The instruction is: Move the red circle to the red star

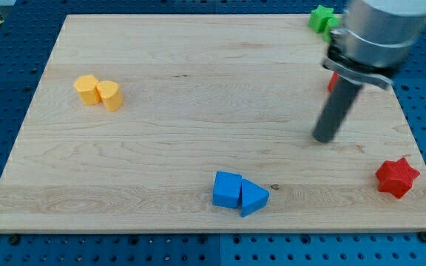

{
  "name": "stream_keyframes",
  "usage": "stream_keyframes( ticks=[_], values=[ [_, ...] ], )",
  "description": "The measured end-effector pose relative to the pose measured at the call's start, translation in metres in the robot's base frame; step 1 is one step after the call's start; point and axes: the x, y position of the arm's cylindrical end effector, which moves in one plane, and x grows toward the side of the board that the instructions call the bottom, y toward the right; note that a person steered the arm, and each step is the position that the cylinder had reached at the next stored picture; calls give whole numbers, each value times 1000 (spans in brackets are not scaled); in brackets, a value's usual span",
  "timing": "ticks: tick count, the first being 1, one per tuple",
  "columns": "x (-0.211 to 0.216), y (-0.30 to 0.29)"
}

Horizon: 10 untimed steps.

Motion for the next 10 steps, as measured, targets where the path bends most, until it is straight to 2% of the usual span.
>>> stream_keyframes(
  ticks=[1, 2, 3, 4, 5, 8, 10],
  values=[
    [-51, -33],
    [-109, -38],
    [-128, -3],
    [-130, 64],
    [-130, 86],
    [-124, 72],
    [-85, 72]
  ],
)
